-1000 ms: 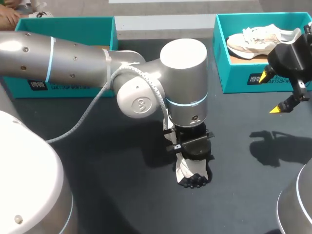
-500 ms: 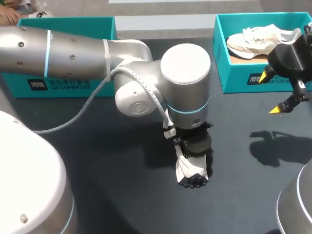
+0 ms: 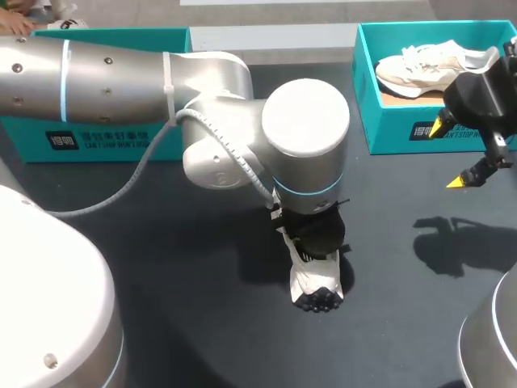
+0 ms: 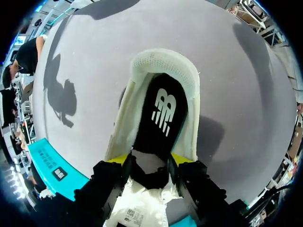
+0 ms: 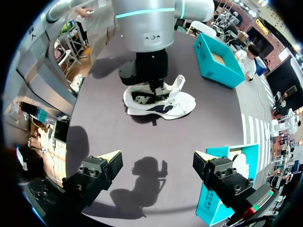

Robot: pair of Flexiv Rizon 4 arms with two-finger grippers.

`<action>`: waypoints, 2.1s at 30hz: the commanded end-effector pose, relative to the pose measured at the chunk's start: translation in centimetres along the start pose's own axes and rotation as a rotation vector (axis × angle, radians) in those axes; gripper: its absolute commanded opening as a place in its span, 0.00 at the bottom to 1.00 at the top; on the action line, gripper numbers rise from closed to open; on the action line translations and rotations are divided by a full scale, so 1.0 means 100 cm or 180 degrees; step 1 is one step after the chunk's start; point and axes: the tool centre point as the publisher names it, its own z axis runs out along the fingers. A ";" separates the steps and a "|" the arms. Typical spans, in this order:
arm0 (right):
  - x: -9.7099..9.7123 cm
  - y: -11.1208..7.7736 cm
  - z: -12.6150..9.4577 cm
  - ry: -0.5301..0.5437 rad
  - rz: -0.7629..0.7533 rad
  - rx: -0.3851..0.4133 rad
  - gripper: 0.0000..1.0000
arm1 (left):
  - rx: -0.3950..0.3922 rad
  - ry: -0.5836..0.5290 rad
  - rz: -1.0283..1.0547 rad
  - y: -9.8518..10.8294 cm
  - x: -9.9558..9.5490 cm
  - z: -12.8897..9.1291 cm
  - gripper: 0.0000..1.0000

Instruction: Take the shoe out of the shoebox, open the shoe tongue, remove and reinsert the insole, then place the shoe into the shoebox

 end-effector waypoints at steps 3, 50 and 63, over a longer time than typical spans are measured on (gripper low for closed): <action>-0.002 0.001 0.001 0.0011 0.0002 0.0009 1.00 | -0.0046 0.0135 0.0293 0.004 -0.003 0.000 1.00; -0.002 0.001 0.001 0.0011 0.0002 0.0009 1.00 | -0.0223 0.0230 0.0826 0.071 -0.021 -0.035 0.43; -0.002 0.001 0.001 0.0011 0.0002 0.0009 1.00 | -0.0053 0.0180 0.0846 0.034 -0.009 -0.029 0.42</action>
